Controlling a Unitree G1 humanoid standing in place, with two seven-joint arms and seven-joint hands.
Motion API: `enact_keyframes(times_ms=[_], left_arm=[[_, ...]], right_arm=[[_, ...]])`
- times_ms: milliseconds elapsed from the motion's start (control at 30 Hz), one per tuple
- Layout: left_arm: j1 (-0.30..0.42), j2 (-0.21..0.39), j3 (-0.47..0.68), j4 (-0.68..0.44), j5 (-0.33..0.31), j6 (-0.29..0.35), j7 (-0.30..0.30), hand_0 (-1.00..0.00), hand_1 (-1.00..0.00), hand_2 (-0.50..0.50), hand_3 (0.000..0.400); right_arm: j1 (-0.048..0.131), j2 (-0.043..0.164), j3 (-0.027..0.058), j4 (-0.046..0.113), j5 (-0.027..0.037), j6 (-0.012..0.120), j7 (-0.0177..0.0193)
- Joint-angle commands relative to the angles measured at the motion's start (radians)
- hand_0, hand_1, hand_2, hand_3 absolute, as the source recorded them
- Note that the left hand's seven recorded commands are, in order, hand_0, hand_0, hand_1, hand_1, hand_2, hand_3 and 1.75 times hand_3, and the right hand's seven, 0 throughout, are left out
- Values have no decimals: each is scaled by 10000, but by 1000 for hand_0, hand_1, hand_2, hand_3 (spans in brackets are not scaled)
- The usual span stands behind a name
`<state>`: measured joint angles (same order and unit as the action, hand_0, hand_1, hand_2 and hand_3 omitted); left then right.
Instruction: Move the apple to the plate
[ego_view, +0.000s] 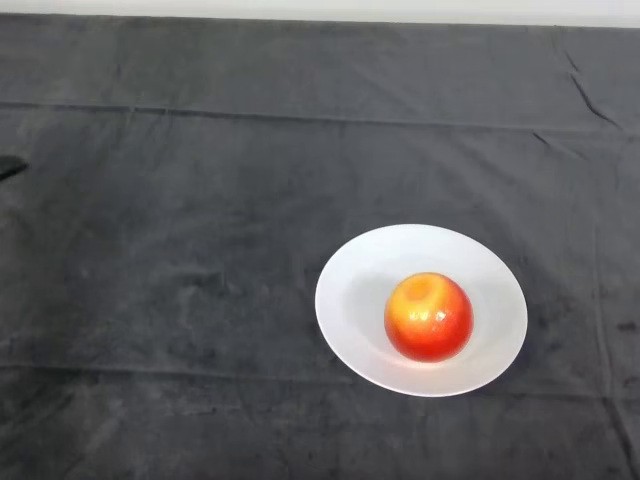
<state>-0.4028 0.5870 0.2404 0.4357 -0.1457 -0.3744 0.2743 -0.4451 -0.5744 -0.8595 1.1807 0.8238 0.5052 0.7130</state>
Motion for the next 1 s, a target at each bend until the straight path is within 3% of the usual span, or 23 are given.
enact_keyframes(times_ms=[33,333,733,1000], left_arm=[[355,755,454,35,-122,-338,21,0,0,0,0],[875,1312,1710,373,-399,-601,-31,0,0,0,0],[1168,1717,2996,999,-388,-922,368,0,0,0,0],[1049,1601,3304,1318,-92,-1117,854,0,0,0,0]], right_arm=[[169,-255,-175,-19,89,-10,28],[165,-262,-177,-7,90,-7,33],[157,-275,-179,20,91,-4,47],[151,-284,-181,41,90,-3,58]])
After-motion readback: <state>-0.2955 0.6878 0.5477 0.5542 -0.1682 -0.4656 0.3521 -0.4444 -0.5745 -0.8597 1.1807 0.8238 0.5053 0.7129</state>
